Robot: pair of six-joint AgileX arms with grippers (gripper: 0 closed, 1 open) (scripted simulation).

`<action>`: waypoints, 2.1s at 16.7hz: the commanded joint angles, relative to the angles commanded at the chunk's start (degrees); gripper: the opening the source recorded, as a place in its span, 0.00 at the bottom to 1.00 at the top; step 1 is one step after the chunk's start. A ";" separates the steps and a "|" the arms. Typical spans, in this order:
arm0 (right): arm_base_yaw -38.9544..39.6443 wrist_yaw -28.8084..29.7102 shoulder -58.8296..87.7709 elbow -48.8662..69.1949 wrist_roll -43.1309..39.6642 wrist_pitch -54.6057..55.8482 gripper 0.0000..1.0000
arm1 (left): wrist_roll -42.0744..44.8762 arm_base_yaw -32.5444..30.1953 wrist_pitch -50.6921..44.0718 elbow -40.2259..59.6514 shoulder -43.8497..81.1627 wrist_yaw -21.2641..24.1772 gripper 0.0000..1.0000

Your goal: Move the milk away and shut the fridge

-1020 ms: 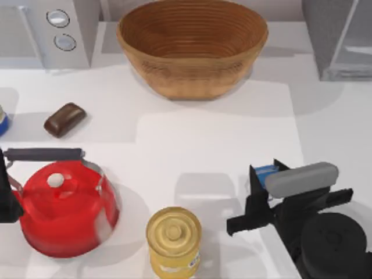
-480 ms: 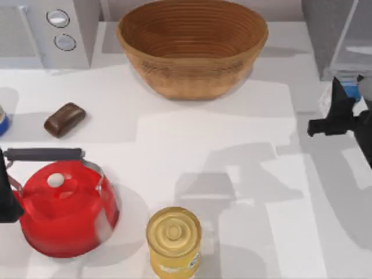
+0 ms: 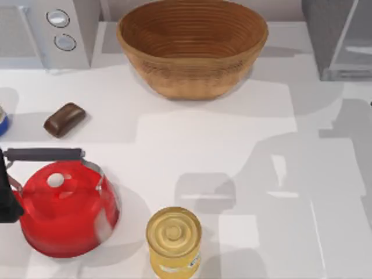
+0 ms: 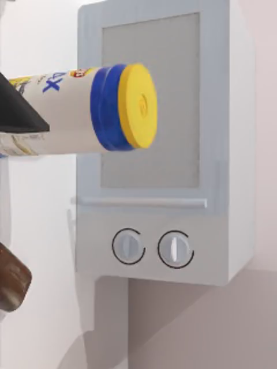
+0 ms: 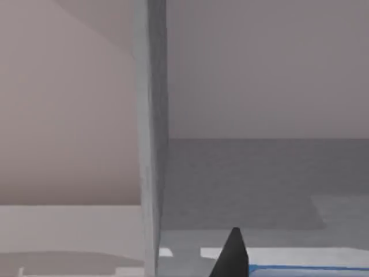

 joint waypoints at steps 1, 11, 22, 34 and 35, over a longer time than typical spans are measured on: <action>0.00 0.00 0.00 0.00 0.00 0.00 0.00 | 0.00 0.00 0.00 0.00 0.00 0.00 1.00; -2.01 -4.64 10.84 15.38 -1.17 -5.64 0.00 | 0.00 0.00 0.00 0.00 0.00 0.00 1.00; -11.33 -12.37 38.58 50.63 -2.32 -23.88 0.00 | 0.00 0.00 0.00 0.00 0.00 0.00 1.00; -12.25 -12.52 40.09 52.46 -2.48 -25.13 0.00 | 0.00 0.00 0.00 0.00 0.00 0.00 1.00; -12.25 -12.52 40.09 52.46 -2.48 -25.13 0.00 | 0.00 0.00 0.00 0.00 0.00 0.00 1.00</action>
